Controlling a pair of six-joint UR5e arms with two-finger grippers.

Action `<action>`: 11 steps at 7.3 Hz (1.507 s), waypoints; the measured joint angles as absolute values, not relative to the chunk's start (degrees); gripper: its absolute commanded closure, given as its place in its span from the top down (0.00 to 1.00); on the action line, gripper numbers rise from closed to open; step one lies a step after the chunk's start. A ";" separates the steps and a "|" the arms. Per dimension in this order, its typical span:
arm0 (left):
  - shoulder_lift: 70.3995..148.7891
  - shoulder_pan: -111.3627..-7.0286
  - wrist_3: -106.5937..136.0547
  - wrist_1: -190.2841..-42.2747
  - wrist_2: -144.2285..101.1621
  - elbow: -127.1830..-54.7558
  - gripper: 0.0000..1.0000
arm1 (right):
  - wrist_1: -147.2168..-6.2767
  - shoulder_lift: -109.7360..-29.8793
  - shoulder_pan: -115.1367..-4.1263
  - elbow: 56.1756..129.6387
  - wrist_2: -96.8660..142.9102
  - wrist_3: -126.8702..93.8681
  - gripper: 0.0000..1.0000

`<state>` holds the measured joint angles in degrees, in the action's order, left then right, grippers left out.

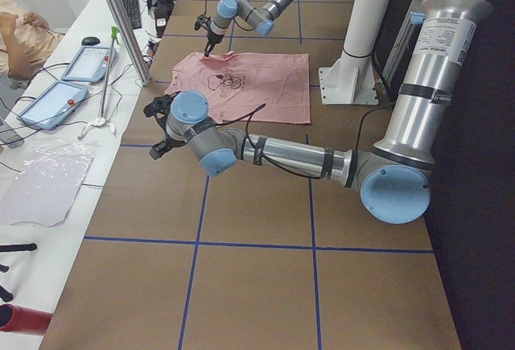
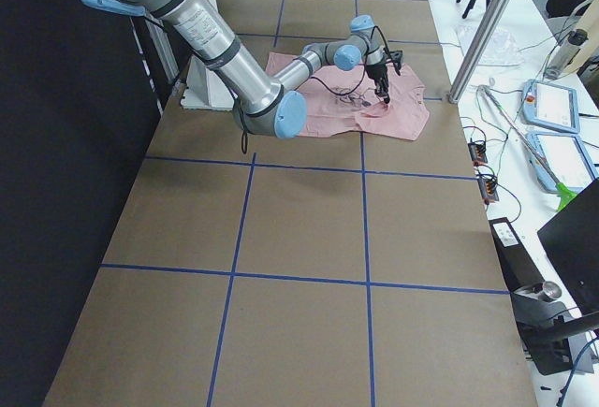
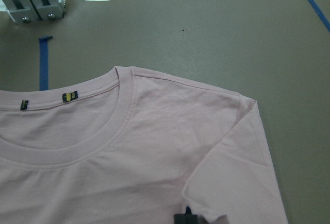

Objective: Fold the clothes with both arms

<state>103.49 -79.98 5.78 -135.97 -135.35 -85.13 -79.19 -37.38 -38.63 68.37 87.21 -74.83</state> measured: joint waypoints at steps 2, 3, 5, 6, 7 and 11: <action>103.45 -79.98 5.80 -135.95 -135.33 -85.12 1.00 | -79.31 -36.28 -38.18 67.82 86.27 -73.86 1.00; 103.49 -79.96 5.80 -135.91 -135.29 -85.05 1.00 | -79.55 -35.37 -38.28 67.67 86.45 -73.15 1.00; 103.89 -78.80 8.75 -135.77 -135.08 -84.96 1.00 | -79.71 -34.85 -41.03 67.62 91.42 -69.09 1.00; 104.58 -76.81 13.69 -135.71 -133.84 -84.99 0.92 | -79.74 -35.07 -44.26 67.66 97.07 -64.98 1.00; 105.75 -73.86 20.51 -135.65 -131.23 -84.94 0.76 | -79.65 -35.92 -48.15 67.84 103.45 -59.52 1.00; 112.17 -60.20 46.34 -135.20 -116.32 -82.95 0.63 | -77.27 -46.92 -63.32 71.80 123.25 -34.08 1.00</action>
